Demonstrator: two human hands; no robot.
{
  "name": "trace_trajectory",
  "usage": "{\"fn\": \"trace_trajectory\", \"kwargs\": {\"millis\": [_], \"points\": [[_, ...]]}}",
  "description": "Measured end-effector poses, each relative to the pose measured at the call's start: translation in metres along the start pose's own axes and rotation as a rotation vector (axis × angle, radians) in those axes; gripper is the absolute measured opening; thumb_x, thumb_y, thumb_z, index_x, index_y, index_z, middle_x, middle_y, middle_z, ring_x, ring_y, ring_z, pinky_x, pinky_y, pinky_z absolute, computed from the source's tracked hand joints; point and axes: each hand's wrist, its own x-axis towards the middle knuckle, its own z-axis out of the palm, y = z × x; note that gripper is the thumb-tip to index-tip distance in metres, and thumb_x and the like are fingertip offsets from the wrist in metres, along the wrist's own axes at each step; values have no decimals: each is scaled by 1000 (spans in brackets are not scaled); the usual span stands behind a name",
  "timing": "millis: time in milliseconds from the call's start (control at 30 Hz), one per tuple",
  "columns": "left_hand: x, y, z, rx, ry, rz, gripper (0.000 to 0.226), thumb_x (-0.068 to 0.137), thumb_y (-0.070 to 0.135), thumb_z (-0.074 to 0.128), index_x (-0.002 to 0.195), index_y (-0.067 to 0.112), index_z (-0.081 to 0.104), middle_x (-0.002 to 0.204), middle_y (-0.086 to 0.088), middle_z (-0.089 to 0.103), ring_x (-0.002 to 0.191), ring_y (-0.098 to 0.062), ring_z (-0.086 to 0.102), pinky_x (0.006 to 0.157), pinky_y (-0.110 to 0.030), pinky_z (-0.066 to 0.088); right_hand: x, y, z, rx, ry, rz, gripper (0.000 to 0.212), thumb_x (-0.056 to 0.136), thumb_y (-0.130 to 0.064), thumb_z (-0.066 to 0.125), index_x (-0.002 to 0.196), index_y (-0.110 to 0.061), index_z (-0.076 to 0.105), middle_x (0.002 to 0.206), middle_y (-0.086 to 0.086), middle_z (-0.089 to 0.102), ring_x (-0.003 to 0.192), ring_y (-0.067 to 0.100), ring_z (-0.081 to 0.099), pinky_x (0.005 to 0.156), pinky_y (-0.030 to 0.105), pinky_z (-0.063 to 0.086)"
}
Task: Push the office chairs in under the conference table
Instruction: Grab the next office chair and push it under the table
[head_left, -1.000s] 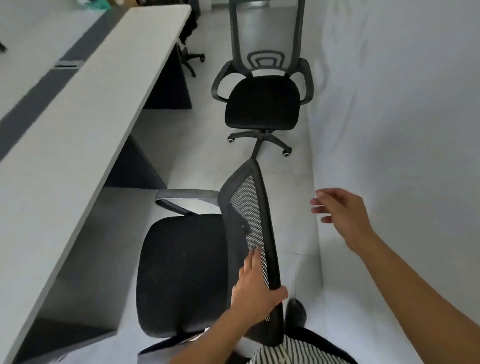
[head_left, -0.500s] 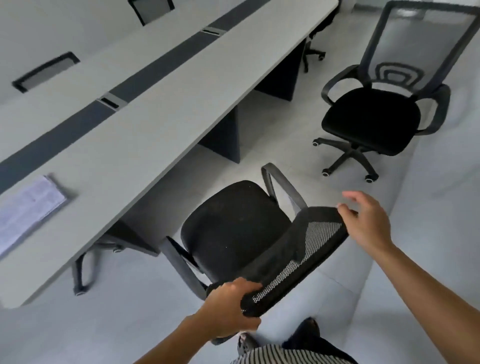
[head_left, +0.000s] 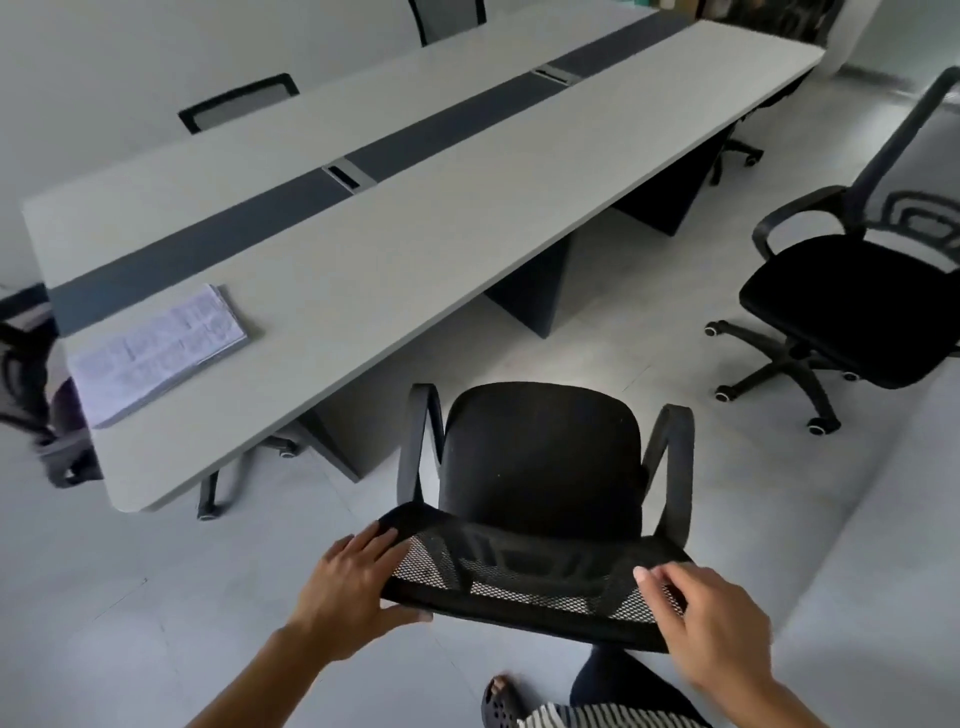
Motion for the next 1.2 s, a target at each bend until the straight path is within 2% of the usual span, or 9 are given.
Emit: {"fn": "trace_trajectory", "kwargs": {"millis": [200, 367, 500, 633, 700, 800, 1000, 1100, 1200], "points": [[23, -7, -2, -55, 8, -66, 82, 69, 86, 37, 114, 24, 66, 118, 0, 69, 112, -25, 64, 86, -44, 55, 56, -1, 11, -71, 58, -62, 43, 82, -55, 43, 64, -25, 67, 56, -8, 64, 47, 16, 59, 42, 19, 30], [67, -28, -21, -10, 16, -69, 82, 71, 85, 29, 112, 25, 66, 114, 2, 71, 107, -25, 66, 83, -44, 55, 109, -7, 25, -21, 3, 12, 26, 83, -46, 61, 70, -26, 68, 69, -7, 71, 62, 22, 66, 51, 24, 40], [99, -46, -32, 7, 4, -98, 80, 72, 84, 30, 112, 25, 66, 112, 2, 71, 104, -24, 67, 80, -43, 56, 160, -22, 32, 20, -7, -36, 20, 81, -41, 66, 68, -26, 68, 67, -10, 70, 59, 19, 63, 49, 22, 34], [138, -57, -45, 8, 2, -163, 81, 72, 85, 30, 111, 24, 67, 110, 2, 72, 101, -24, 67, 76, -41, 57, 228, -29, 38, 75, -39, -79, 21, 83, -42, 62, 71, -26, 68, 68, -11, 70, 55, 15, 54, 46, 16, 28], [157, -63, -52, -7, 7, -202, 82, 72, 85, 29, 111, 24, 66, 110, 2, 71, 101, -24, 67, 76, -41, 57, 266, -36, 40, 111, -87, -93, 19, 83, -42, 61, 74, -26, 68, 71, -12, 70, 58, 13, 54, 48, 17, 31], [181, -73, -56, -29, 30, -258, 85, 70, 87, 29, 117, 24, 63, 117, 1, 68, 109, -24, 64, 82, -43, 55, 309, -46, 45, 121, -144, -126, 19, 83, -41, 59, 74, -27, 67, 73, -11, 70, 60, 13, 55, 49, 20, 33], [222, -84, -65, -97, 83, -356, 93, 63, 91, 27, 124, 28, 58, 126, 5, 62, 121, -22, 55, 94, -42, 48, 381, -65, 47, 143, -138, -142, 13, 82, -32, 63, 73, -24, 68, 68, -10, 68, 59, 17, 50, 52, 25, 33], [236, -96, -67, -127, 101, -402, 94, 62, 92, 27, 123, 27, 59, 125, 6, 63, 120, -21, 55, 93, -41, 48, 408, -83, 50, 131, -153, -152, 11, 80, -29, 64, 71, -23, 68, 61, -10, 59, 59, 18, 48, 53, 25, 32], [249, -104, -67, -160, 86, -416, 92, 63, 91, 31, 121, 26, 60, 121, 6, 64, 114, -21, 58, 91, -39, 49, 434, -95, 55, 99, -147, -146, 9, 78, -26, 65, 69, -25, 67, 59, -10, 58, 59, 23, 53, 53, 26, 37]]}}
